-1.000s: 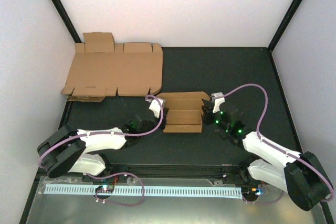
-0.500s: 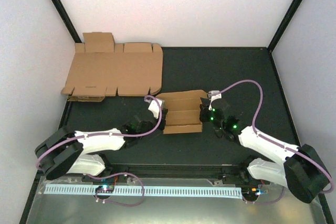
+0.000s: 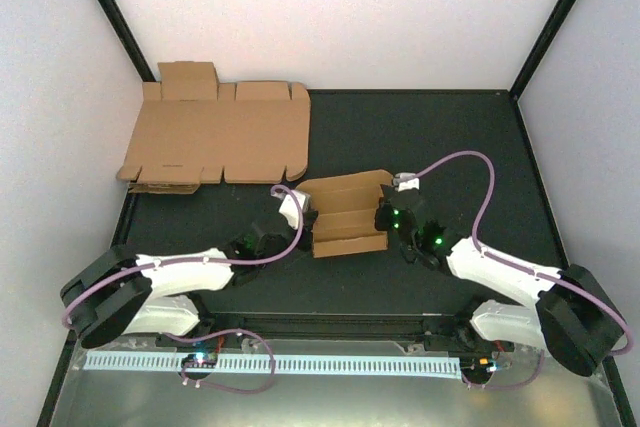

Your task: Fold the paper box

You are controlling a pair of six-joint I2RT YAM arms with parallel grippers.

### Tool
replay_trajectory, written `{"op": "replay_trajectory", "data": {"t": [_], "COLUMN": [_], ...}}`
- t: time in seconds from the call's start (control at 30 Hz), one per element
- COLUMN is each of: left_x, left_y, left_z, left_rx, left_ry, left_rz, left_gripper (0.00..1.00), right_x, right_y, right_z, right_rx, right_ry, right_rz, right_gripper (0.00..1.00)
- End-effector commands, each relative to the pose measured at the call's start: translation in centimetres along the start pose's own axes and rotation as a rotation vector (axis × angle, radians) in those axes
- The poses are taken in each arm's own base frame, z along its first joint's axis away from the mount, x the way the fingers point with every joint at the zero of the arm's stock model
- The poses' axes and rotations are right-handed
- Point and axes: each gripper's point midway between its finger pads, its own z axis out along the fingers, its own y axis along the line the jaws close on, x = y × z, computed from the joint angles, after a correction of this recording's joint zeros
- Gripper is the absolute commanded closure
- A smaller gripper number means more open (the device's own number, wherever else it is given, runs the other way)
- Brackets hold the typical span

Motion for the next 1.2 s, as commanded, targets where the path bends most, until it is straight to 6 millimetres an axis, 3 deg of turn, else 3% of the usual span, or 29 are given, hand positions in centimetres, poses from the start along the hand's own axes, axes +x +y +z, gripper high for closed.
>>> {"op": "replay_trajectory", "data": {"t": [0.0,0.27,0.57,0.8,0.97,1.17], "left_x": [0.3,-0.3,1.5,1.9,2.0,2.1], "left_y": [-1.1,-1.4,-1.2,-1.3,-1.2,-1.3], "left_z": [-0.5,-0.6,0.1,0.1,0.1,0.1], "left_rx": [0.048,0.059,0.062,0.071,0.069,0.069], "left_ry": [0.024,0.017,0.059,0.073,0.077,0.083], "left_rz": [-0.001,0.004,0.003,-0.004,0.004,0.017], "left_gripper": [0.98,0.98,0.98,0.98,0.98,0.98], "right_x": [-1.3,-1.6,1.5,1.5,2.0,1.9], "right_y": [0.6,1.4,-1.8,-1.5,-0.8,-0.4], "right_z": [-0.5,-0.7,0.1,0.2,-0.1,-1.9], "right_rx": [0.028,0.048,0.081,0.095,0.040,-0.008], "right_ry": [0.016,0.088,0.002,0.011,0.025,0.047], "right_rz": [0.000,0.000,0.038,0.031,-0.069,-0.095], "right_gripper": [0.94,0.92,0.98,0.97,0.78,0.69]}}
